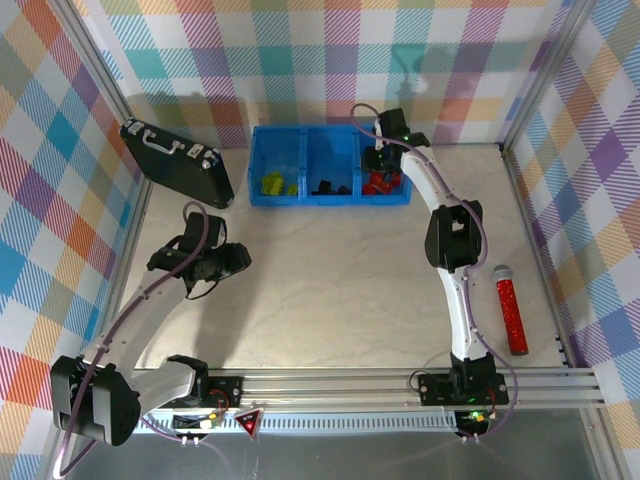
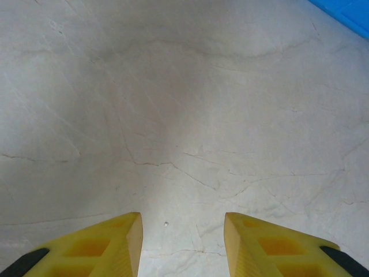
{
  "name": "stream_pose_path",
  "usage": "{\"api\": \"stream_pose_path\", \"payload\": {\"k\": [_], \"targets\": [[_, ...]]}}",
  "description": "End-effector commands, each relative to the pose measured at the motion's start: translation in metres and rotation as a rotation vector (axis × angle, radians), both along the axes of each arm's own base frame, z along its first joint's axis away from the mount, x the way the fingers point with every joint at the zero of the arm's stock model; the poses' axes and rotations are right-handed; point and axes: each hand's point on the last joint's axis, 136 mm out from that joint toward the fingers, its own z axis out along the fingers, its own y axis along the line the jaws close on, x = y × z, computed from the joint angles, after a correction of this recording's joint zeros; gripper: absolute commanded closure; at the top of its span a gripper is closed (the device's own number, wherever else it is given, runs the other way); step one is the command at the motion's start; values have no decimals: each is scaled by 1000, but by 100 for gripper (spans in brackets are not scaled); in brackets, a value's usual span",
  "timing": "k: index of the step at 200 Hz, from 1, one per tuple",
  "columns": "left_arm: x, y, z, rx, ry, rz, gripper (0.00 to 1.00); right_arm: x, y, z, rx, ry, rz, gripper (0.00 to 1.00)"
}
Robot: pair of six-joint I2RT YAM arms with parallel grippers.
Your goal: Sort the legos into containers by color
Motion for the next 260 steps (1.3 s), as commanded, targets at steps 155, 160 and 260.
{"api": "stream_pose_path", "payload": {"k": [155,160,260], "targets": [[52,83,-12,441,-96,192,0,-120,-77,95,-219,-115,-37,1],[55,86,-13,455,-97,198,0,-126,-81,96,-227,-120,-45,1],[101,121,-28,723,-223,282,0,-206,-190,6,-390,-159,-371,1]]}}
